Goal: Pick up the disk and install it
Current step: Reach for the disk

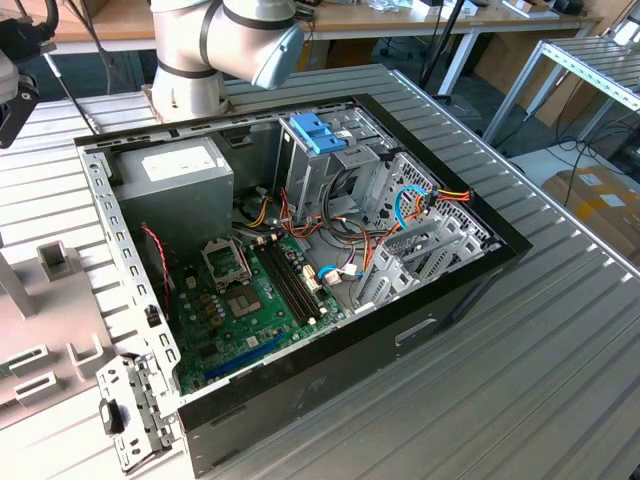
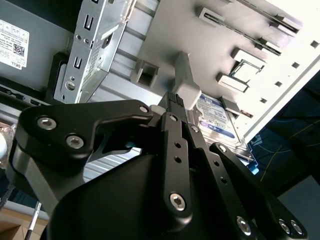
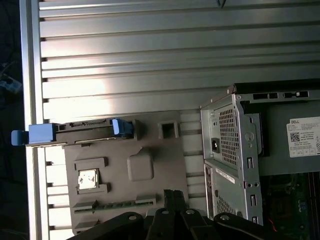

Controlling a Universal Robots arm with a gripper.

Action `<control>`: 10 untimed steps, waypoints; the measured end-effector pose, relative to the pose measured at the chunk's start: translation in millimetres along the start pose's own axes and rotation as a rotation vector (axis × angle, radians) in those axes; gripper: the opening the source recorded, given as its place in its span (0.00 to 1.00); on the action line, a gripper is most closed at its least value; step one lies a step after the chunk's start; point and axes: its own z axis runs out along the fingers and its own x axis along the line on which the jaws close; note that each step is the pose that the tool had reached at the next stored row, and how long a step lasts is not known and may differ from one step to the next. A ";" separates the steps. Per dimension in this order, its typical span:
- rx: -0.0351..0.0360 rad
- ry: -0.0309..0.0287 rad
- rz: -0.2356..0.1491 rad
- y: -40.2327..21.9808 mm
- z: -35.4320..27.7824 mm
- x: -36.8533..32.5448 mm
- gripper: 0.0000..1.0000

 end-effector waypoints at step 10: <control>-0.0001 -0.0001 0.000 -1.3 -0.3 17.5 0.11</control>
